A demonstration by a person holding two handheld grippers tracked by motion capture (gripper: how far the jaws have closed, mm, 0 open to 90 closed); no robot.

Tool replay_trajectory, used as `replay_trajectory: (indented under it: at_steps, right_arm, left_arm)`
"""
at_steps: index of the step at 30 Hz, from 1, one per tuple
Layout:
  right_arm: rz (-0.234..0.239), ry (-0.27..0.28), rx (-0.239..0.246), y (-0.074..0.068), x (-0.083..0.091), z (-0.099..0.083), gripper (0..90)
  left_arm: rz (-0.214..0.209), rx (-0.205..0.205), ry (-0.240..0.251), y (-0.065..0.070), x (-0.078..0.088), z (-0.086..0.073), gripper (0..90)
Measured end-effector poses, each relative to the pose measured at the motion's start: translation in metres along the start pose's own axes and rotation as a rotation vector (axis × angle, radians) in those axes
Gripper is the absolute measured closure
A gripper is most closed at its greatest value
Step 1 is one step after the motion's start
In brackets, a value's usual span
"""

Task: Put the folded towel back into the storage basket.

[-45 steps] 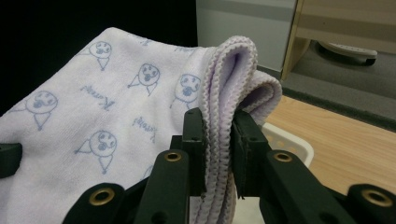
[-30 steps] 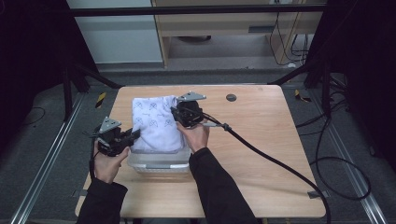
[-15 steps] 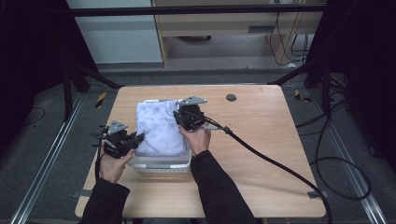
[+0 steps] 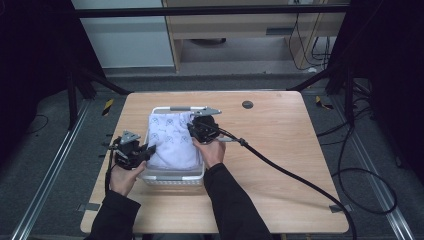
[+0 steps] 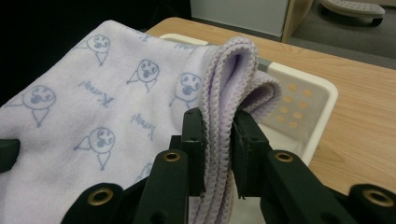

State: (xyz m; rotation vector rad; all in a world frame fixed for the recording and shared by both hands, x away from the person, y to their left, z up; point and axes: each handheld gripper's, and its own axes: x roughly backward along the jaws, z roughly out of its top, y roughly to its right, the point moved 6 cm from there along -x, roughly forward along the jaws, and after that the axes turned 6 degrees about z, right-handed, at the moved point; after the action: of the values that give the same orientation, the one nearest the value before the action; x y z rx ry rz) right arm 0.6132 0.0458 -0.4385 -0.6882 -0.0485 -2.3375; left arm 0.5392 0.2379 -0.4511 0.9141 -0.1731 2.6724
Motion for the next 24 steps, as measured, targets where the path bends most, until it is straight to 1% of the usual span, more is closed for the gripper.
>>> replay_trajectory:
  at_steps: [3,5,6,7,8,9,10,11,12,13,14,15,17,19,20,22,24]
  right_arm:
    - [-0.004,-0.004,-0.002,0.001,-0.003,-0.004,77.0]
    - [-0.011,-0.012,0.005,0.001,-0.005,-0.006,77.0]
    - [-0.012,-0.015,0.002,0.001,-0.006,-0.008,76.9]
    - [-0.019,-0.025,0.006,0.002,-0.008,-0.010,75.8]
    - [-0.024,-0.031,0.009,0.003,-0.010,-0.012,74.2]
    - [-0.027,-0.040,0.012,0.004,-0.011,-0.013,71.9]
    - [-0.028,-0.060,0.006,0.005,-0.013,-0.015,69.3]
    - [-0.034,-0.078,0.014,0.007,-0.015,-0.018,65.7]
    - [-0.034,-0.078,0.014,0.007,-0.015,-0.018,65.7]
    - [-0.044,-0.087,0.022,0.009,-0.016,-0.019,63.2]
    - [-0.057,-0.085,0.032,0.011,-0.015,-0.020,60.9]
    - [-0.062,-0.079,0.031,0.012,-0.014,-0.019,58.1]
    - [-0.065,-0.071,0.033,0.014,-0.012,-0.018,56.2]
    - [-0.067,-0.057,0.041,0.016,-0.008,-0.016,53.8]
    - [-0.069,-0.035,0.039,0.018,-0.003,-0.013,51.9]
    - [-0.069,-0.028,0.035,0.018,-0.001,-0.012,50.3]
    - [-0.058,-0.002,0.043,0.021,0.008,-0.008,46.7]
  left_arm:
    - [0.005,-0.002,-0.008,0.000,-0.003,-0.001,73.3]
    - [0.011,-0.008,-0.020,0.000,-0.006,-0.003,73.1]
    - [0.016,-0.019,-0.029,-0.001,-0.008,-0.004,72.6]
    - [0.021,-0.025,-0.050,-0.001,-0.013,-0.007,70.4]
    - [0.028,-0.034,-0.059,-0.001,-0.015,-0.008,68.0]
    - [0.047,-0.036,-0.057,-0.002,-0.016,-0.008,65.3]
    - [0.047,-0.036,-0.057,-0.002,-0.016,-0.008,62.1]
    - [0.062,-0.038,-0.046,-0.006,-0.014,-0.007,59.5]
    - [0.062,-0.038,-0.046,-0.006,-0.014,-0.007,59.0]
    - [0.061,-0.030,-0.038,-0.007,-0.012,-0.007,59.0]
    - [0.061,-0.025,-0.029,-0.008,-0.011,-0.006,58.7]
    - [0.060,-0.018,-0.024,-0.008,-0.010,-0.005,58.6]
    - [0.057,-0.010,-0.015,-0.010,-0.007,-0.005,58.5]
    - [0.052,-0.003,-0.005,-0.010,-0.005,-0.004,58.4]
    - [0.043,0.005,0.008,-0.009,-0.002,-0.002,58.5]
    - [0.039,0.009,0.018,-0.009,0.001,-0.001,58.5]
    - [0.027,0.011,0.036,-0.008,0.007,0.002,58.6]
